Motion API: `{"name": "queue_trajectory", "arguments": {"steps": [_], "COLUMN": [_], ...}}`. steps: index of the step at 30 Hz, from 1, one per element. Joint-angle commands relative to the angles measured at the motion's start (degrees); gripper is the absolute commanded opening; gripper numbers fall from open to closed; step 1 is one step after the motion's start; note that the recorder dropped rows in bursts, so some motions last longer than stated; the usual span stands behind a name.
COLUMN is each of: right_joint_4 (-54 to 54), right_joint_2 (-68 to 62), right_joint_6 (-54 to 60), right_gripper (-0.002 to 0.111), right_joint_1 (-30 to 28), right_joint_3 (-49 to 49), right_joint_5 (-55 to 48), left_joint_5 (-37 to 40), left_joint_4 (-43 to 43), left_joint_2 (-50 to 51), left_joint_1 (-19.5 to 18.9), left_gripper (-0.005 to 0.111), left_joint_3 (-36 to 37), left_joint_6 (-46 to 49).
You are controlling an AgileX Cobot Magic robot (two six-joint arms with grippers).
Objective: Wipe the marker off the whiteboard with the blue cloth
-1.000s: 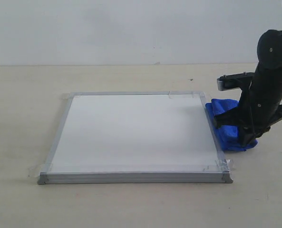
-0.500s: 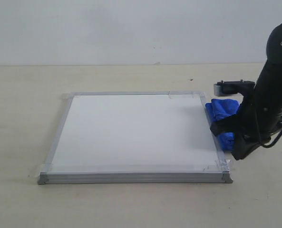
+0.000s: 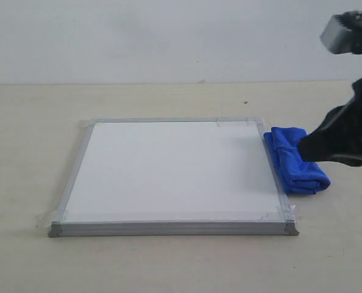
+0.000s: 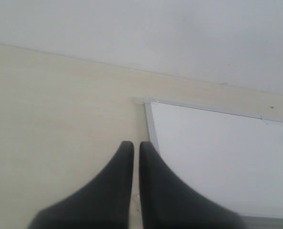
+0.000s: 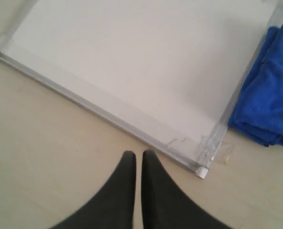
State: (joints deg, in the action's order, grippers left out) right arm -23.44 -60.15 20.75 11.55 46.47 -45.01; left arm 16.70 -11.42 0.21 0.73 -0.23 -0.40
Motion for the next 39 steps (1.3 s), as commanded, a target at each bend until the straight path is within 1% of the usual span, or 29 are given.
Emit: {"name": "queue_trajectory", "arguments": {"steps": [1, 7, 13, 17, 19, 24, 27, 30, 33, 39], "right_joint_4": [0.39, 0.04, 0.04, 0.04, 1.05, 1.92, 1.81, 1.81, 1.81, 1.81], "right_joint_2": [10.04, 18.32, 22.18, 24.50, 26.44, 32.74, 36.78, 40.23, 43.66, 50.83], "right_joint_6": [0.10, 0.10, 0.49, 1.08, 2.68, 3.73, 3.63, 3.63, 3.63, 3.75], "right_gripper": [0.000, 0.000, 0.000, 0.000, 0.000, 0.000, 0.000, 0.000, 0.000, 0.000], "right_joint_1": [0.61, 0.61, 0.74, 0.73, 0.73, -0.77, -2.59, -4.53, -6.65, -9.91], "right_joint_3": [-4.87, -5.17, -5.17, -5.61, -7.39, -18.14, -25.68, -32.55, -37.25, -43.41], "right_joint_5": [3.41, 3.64, 4.12, 8.48, 13.00, 28.29, 34.49, 37.56, 38.85, 38.85], "left_joint_5": [0.09, 0.09, 0.09, 0.09, 0.09, 0.09, 0.09, 0.09, 0.09, 0.09], "left_joint_4": [0.23, 0.23, 0.23, 0.23, 0.23, 0.23, 0.23, 0.23, 0.23, 0.23], "left_joint_2": [-0.21, -0.21, -0.21, -0.21, -0.21, -0.21, -0.21, -0.21, -0.21, -0.21], "left_joint_1": [-0.15, -0.15, -0.15, -0.15, -0.15, -0.15, -0.15, -0.15, -0.15, -0.15], "left_gripper": [0.004, 0.004, 0.004, 0.004, 0.004, 0.004, 0.004, 0.004, 0.004, 0.004], "left_joint_3": [0.23, 0.23, 0.23, 0.23, 0.23, 0.23, 0.23, 0.23, 0.23, 0.23], "left_joint_6": [-0.03, -0.03, -0.03, -0.03, -0.03, -0.03, -0.03, -0.03, -0.03, -0.03]}}
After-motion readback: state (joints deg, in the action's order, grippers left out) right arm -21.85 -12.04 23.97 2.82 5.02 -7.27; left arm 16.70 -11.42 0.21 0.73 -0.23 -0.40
